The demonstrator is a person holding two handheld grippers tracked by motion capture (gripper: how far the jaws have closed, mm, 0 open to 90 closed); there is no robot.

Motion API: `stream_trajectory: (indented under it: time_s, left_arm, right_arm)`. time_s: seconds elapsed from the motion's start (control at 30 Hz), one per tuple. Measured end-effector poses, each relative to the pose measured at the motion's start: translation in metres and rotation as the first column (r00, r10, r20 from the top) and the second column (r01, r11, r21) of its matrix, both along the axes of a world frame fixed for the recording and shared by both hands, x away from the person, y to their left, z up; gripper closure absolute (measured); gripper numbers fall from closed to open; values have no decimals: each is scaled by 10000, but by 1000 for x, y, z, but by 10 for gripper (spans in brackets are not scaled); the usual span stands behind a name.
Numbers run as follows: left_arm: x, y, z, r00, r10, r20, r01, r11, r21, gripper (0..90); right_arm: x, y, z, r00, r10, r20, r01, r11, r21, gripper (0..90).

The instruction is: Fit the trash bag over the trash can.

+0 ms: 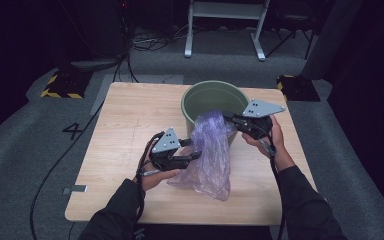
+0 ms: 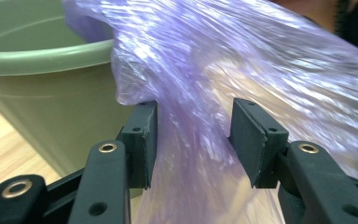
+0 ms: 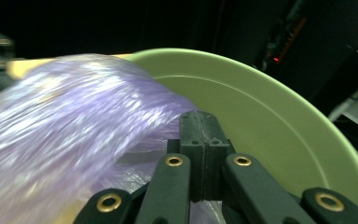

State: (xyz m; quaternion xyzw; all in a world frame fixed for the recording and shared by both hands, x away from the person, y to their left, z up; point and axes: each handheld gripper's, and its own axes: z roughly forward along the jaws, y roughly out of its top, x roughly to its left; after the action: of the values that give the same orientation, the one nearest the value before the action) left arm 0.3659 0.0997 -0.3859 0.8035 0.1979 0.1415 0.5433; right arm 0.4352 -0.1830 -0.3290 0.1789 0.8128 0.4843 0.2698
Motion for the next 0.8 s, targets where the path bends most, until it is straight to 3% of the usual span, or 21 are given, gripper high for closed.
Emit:
stream_trajectory:
  time_s: [0.1,0.23,0.33,0.4,0.5,0.67,0.8]
  left_arm:
    - [0,0,1,9998,25,193,-29,9998,207,686]
    - [-1,-3,2,9992,144,370,-154,9995,271,855]
    - [0,-1,4,9988,319,364,-325,9994,136,887]
    - [1,1,6,9986,414,317,-414,9991,-6,893]
    - [3,2,8,9988,452,213,-450,9989,-101,895]
    - [6,0,7,9986,525,73,-523,9984,-234,895]
    - [7,-4,8,9987,502,63,-501,9986,-192,884]
  right_arm:
    - [6,0,-1,9987,-510,-69,511,9986,98,887]
    - [4,-2,-1,9981,-615,-71,617,9977,297,677]
    - [-5,-7,0,9989,-461,109,458,9986,276,486]
    - [-13,-13,0,9992,-390,101,387,9989,260,426]
    - [-31,-21,1,9939,-812,740,820,9966,-77,355]
    - [-61,-37,-4,9930,-89,1174,40,9991,424,314]
    - [-81,-32,-12,9893,891,1151,-939,9949,363,289]
